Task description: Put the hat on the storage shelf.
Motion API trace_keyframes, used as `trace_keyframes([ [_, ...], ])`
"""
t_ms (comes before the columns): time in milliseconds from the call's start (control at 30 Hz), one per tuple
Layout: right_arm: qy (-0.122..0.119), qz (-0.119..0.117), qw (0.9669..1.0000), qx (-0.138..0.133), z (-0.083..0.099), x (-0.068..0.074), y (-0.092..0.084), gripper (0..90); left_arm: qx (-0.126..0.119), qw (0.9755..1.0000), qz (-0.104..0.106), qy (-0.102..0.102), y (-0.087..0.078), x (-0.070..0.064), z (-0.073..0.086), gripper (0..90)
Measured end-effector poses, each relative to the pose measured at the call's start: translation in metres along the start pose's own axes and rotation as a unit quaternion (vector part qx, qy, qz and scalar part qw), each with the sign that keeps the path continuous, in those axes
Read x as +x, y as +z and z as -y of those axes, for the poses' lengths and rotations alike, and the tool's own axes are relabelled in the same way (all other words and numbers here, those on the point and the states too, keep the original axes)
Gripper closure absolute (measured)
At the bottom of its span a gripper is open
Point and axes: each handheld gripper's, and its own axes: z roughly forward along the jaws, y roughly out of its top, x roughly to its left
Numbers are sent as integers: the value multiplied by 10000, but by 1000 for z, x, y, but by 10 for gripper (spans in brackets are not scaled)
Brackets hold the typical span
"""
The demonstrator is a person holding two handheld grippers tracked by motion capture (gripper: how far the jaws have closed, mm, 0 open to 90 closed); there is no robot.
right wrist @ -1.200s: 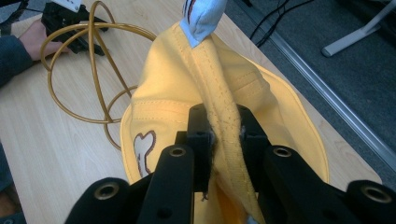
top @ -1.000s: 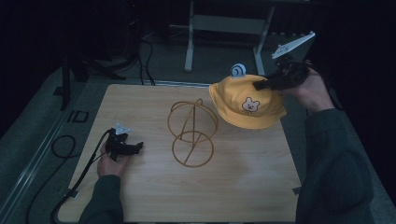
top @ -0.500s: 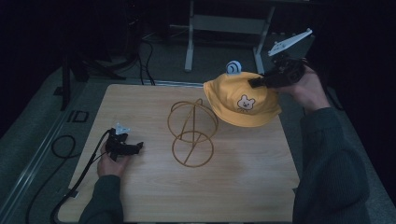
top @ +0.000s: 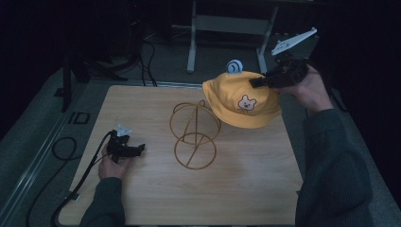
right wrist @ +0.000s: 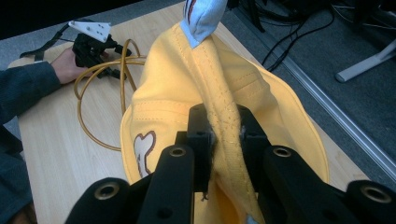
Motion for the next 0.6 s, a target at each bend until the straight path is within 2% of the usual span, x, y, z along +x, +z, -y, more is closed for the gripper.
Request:
trace_keyframes([
  [600, -160, -129, 9998, -46, -14, 10, 1, 800, -3, 10000, 0, -3, 0, 0, 0, 149],
])
